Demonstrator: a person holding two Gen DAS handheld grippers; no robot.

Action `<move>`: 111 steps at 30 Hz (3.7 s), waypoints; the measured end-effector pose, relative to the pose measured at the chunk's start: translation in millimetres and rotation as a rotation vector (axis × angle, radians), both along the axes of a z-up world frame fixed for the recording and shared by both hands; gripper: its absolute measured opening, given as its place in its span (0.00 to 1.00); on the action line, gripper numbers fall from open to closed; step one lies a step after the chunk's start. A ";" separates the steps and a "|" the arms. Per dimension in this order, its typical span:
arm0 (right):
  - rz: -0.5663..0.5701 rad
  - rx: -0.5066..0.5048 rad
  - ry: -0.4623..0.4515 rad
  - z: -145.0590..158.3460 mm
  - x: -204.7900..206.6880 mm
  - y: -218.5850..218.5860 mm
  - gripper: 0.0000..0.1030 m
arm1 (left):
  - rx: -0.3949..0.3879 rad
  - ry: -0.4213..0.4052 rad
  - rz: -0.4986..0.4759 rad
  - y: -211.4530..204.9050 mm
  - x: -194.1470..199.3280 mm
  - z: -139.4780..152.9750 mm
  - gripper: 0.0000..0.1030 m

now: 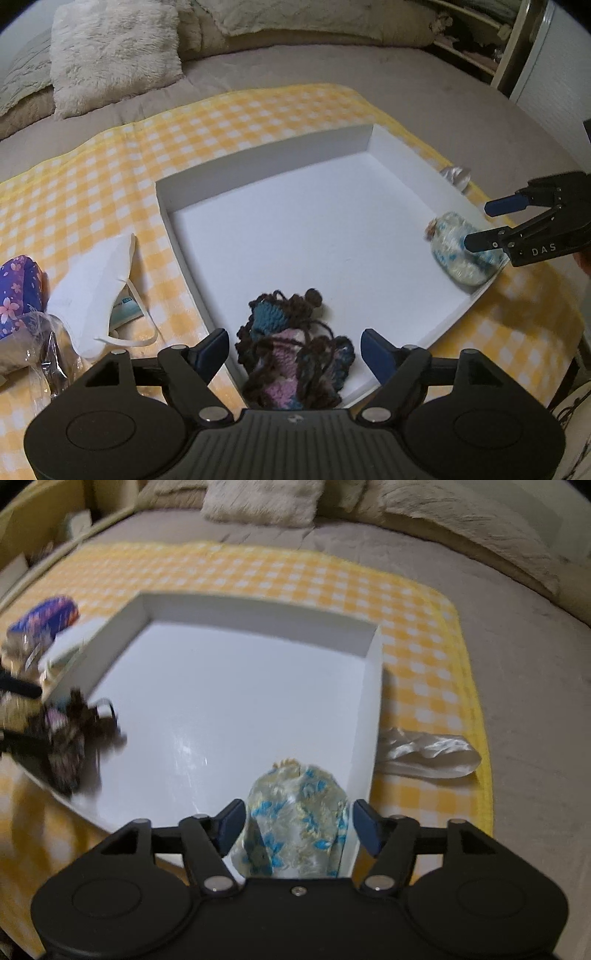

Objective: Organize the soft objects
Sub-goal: 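Lower the crochet toy and floral pouch into the white tray and open both tools, then withdraw both tools from the tray toward the remaining bags, then grasp the clear bag with dark item with the left tool while the right tool grasps the cord bag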

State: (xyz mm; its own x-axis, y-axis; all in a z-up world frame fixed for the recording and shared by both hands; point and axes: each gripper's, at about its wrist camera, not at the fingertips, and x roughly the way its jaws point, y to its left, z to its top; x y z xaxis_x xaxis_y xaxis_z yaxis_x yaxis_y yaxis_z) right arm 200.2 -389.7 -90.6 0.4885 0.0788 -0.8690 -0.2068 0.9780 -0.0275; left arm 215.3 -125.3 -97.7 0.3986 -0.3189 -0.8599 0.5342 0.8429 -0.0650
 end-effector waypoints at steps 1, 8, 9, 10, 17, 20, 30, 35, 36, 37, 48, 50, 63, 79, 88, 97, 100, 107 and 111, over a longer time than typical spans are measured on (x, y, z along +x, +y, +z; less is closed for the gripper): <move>-0.014 0.014 -0.011 4.2 -1.0 -1.4 0.70 | -0.009 0.000 0.005 0.9 -0.3 2.1 0.81; -0.062 0.066 -0.086 31.0 -16.0 -0.7 0.82 | -0.061 -0.020 0.034 9.8 -6.4 19.6 0.86; -0.065 0.073 -0.101 35.3 -19.2 0.5 0.84 | -0.069 -0.021 0.040 11.2 -7.6 22.1 0.86; -0.066 0.078 -0.112 38.6 -22.1 1.6 0.86 | -0.077 -0.021 0.048 12.9 -9.1 24.7 0.86; -0.068 0.090 -0.180 55.4 -38.3 10.2 0.94 | -0.115 -0.073 0.072 21.9 -23.8 45.0 0.95; -0.076 0.109 -0.206 60.7 -44.8 12.9 0.97 | -0.140 -0.103 0.091 25.5 -30.9 53.7 0.95; -0.088 0.151 -0.328 74.7 -58.0 26.2 1.00 | -0.212 -0.190 0.190 51.8 -44.7 73.1 1.00; -0.100 0.175 -0.373 83.5 -59.1 35.7 1.00 | -0.217 -0.238 0.250 70.9 -49.0 82.1 1.00; -0.099 0.178 -0.380 84.7 -58.2 38.2 1.00 | -0.213 -0.251 0.262 74.4 -50.2 84.2 1.00; -0.099 0.180 -0.386 86.0 -57.4 41.6 1.00 | -0.209 -0.263 0.275 78.5 -51.0 86.0 1.00; -0.047 0.216 -0.403 94.3 -43.0 91.8 1.00 | -0.190 -0.313 0.374 122.9 -56.1 98.6 1.00; -0.028 0.223 -0.403 95.5 -39.8 103.3 1.00 | -0.183 -0.320 0.391 131.5 -57.1 99.5 1.00; 0.067 0.257 -0.403 101.0 -22.6 170.3 1.00 | -0.107 -0.354 0.490 187.2 -63.5 100.1 1.00; 0.070 0.364 -0.216 70.1 5.2 237.9 1.00 | -0.113 -0.240 0.586 232.5 -36.9 83.0 0.99; 0.065 0.389 -0.043 34.2 25.8 272.8 1.00 | -0.158 -0.094 0.579 224.6 1.9 54.5 0.73; 0.086 0.388 0.120 -2.7 36.6 298.9 0.74 | -0.116 0.046 0.536 202.7 31.1 14.9 0.66; 0.106 0.368 0.148 -12.8 40.2 306.4 0.70 | -0.087 0.075 0.518 196.4 37.5 4.7 0.63; 0.182 0.368 0.176 -25.5 44.3 317.5 0.61 | -0.062 0.138 0.511 192.7 46.2 -14.4 0.59; 0.221 0.375 0.189 -25.8 42.8 315.9 0.53 | -0.040 0.145 0.493 190.2 48.2 -20.8 0.59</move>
